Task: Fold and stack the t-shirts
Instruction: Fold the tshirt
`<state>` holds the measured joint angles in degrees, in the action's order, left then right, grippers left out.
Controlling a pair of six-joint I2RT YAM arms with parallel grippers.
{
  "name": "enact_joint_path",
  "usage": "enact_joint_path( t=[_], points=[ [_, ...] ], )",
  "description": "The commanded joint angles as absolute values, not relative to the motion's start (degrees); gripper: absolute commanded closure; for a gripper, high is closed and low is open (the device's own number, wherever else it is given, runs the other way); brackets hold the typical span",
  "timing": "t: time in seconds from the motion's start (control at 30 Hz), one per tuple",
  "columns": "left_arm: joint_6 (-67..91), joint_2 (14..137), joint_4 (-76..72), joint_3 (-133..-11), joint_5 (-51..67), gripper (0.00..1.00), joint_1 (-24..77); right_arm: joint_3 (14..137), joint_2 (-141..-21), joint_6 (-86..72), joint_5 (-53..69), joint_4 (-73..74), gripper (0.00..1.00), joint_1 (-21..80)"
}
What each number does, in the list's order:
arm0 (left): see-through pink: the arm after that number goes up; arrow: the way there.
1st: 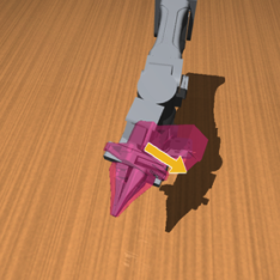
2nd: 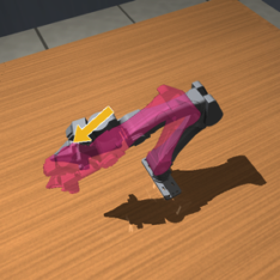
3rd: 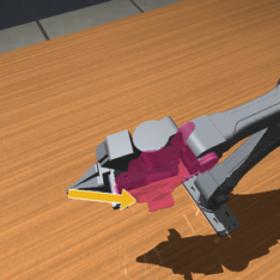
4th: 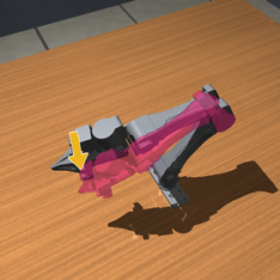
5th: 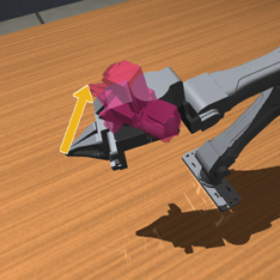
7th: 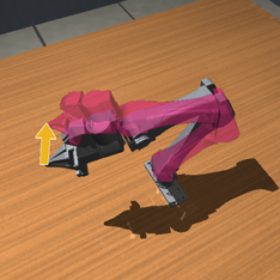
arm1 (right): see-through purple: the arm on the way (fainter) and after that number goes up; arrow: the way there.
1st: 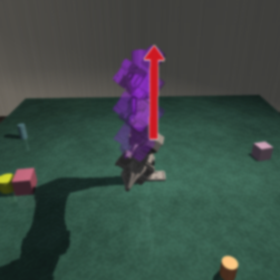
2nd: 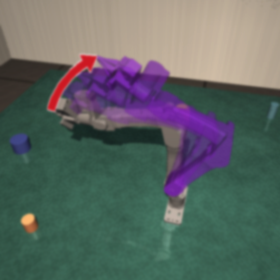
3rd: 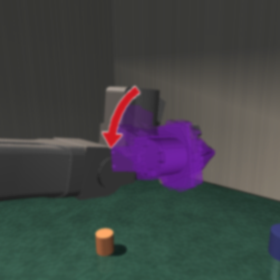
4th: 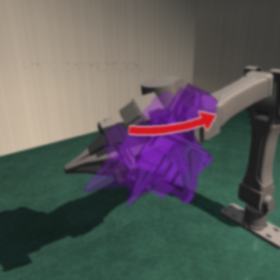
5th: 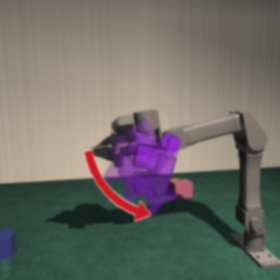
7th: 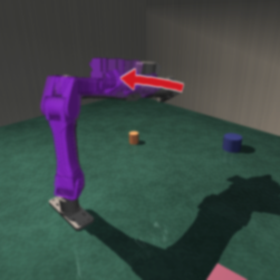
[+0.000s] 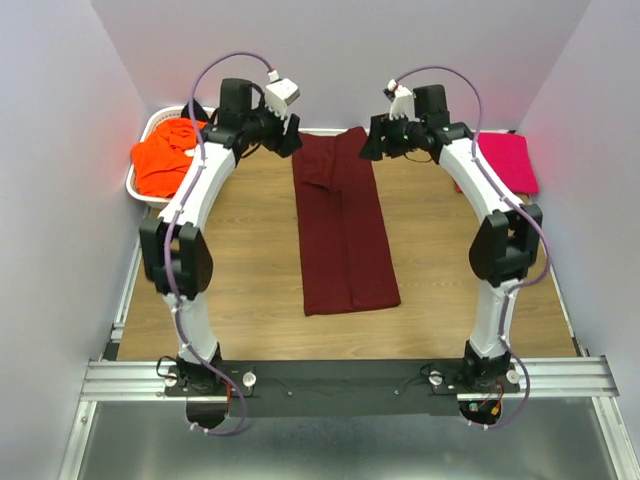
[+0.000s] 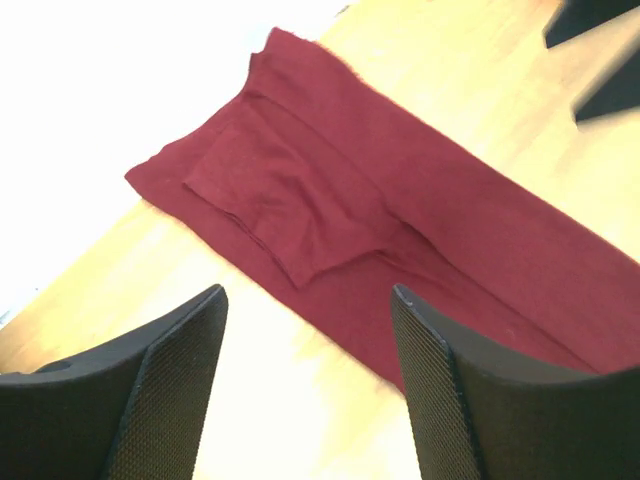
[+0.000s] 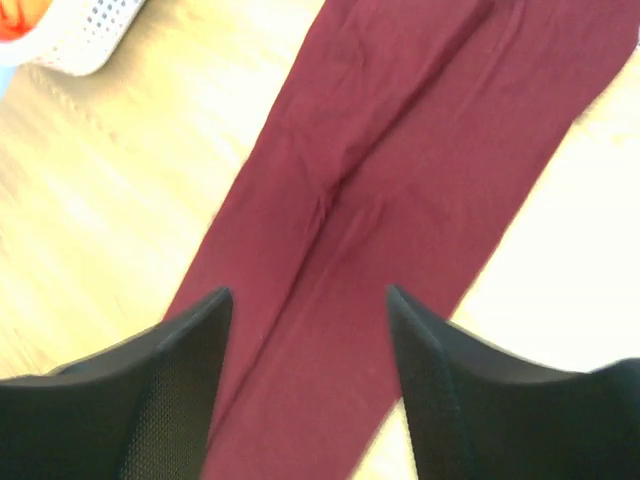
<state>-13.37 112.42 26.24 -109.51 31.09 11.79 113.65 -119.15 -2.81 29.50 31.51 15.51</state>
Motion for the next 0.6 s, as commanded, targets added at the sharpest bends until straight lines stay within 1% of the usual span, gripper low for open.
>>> enact_joint_path(
  t=[0.0, 0.03, 0.07, 0.1, 0.13, 0.17, 0.2, 0.23, 0.3, 0.33, 0.43, 0.57],
  points=[
    [-18.01, 108.73, 28.3, -99.16, 34.72, 0.32, 11.86, 104.08, -117.16, 1.49, 29.97, 35.24, 0.36, 15.12],
    [-18.54, 106.81, 28.21, -94.96, 34.8, 0.38, 12.04, 102.5, -115.59, 1.58, 30.67, 35.51, 0.41, 15.12],
    [-18.98, 105.92, 28.21, -92.92, 34.54, 0.42, 12.22, 98.91, -114.97, 1.41, 30.85, 35.68, 0.45, 15.29],
    [-19.59, 105.13, 28.21, -90.9, 34.28, 0.45, 12.65, 97.22, -114.44, 1.49, 31.28, 35.86, 0.53, 15.47],
    [-20.82, 103.38, 27.86, -86.62, 34.1, 0.51, 12.92, 93.73, -113.22, 1.93, 31.81, 36.38, 0.55, 15.9],
    [-21.7, 102.58, 27.6, -84.4, 33.67, 0.54, 13.27, 92.04, -112.86, 2.11, 31.73, 36.39, 0.59, 16.17],
    [-22.23, 101.87, 27.25, -82.29, 32.97, 0.59, 14.05, 90.37, -112.16, 2.46, 31.82, 36.47, 0.6, 16.43],
    [-23.37, 100.39, 26.38, -78.09, 32.0, 0.61, 14.41, 88.44, -111.28, 2.98, 31.56, 36.47, 0.61, 16.96],
    [-24.43, 99.23, 25.93, -74.37, 31.73, 0.64, 15.2, 83.97, -110.66, 3.43, 31.64, 36.56, 0.63, 17.31],
    [-25.56, 98.36, 25.84, -71.22, 31.47, 0.67, 15.9, 82.63, -110.31, 3.78, 31.64, 36.56, 0.63, 17.58],
    [-27.5, 96.51, 24.97, -65.33, 31.2, 0.68, 16.96, 77.62, -110.04, 4.3, 32.08, 36.47, 0.65, 18.19],
    [-28.56, 94.31, 23.73, -60.56, 30.67, 0.68, 17.23, 72.08, -111.18, 4.83, 32.96, 36.12, 0.68, 19.07]
  ],
)
